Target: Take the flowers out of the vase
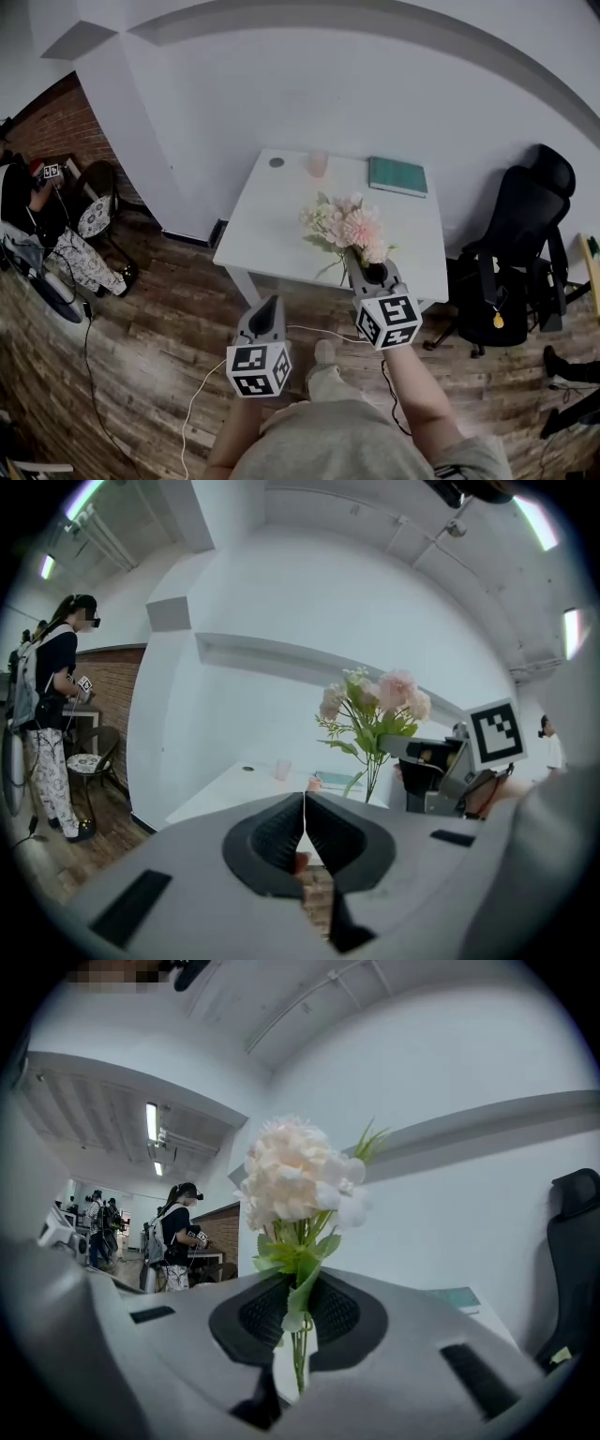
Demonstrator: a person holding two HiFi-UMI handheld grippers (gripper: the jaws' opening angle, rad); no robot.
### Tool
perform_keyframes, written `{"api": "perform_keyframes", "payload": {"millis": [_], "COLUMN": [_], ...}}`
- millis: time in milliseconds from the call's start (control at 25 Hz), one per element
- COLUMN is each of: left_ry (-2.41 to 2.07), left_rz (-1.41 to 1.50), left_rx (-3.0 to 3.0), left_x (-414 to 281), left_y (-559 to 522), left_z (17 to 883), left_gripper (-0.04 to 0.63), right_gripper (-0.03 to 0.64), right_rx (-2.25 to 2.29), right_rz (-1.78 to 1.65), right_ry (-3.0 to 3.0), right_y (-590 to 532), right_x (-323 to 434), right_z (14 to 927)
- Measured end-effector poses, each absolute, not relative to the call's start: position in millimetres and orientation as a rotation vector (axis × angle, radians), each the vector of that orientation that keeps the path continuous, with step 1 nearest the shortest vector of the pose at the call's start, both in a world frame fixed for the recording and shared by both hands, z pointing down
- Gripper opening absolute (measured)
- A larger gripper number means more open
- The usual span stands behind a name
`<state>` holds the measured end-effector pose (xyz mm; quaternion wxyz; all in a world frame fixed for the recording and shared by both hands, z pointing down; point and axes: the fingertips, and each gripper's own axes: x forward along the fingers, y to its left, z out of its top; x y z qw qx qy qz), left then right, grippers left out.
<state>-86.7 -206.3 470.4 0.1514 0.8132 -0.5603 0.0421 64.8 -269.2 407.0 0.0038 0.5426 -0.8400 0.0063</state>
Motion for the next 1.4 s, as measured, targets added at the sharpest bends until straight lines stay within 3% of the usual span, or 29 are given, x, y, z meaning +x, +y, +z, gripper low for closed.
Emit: {"api": "perform_keyframes", "payload": {"millis": [800, 1400], "left_ry": [-1.592, -1.548], "left_rz": [0.117, 0.11], "left_rx": [2.39, 2.416], "left_x": [-81.7, -83.7], "left_y": [-136.8, -131.3], "left_z": [464.3, 465.0], "left_gripper": [0.008, 0.008], "right_gripper": [0.026, 0.026], "right_rx": [1.74, 1.78], "right_rz": [0.063, 0.1], "right_ry": [-2.617, -2.586], "right_y": [-164.3, -145.4], "right_x": [65.3, 61.9], "right_z": [423.5, 431.9]}}
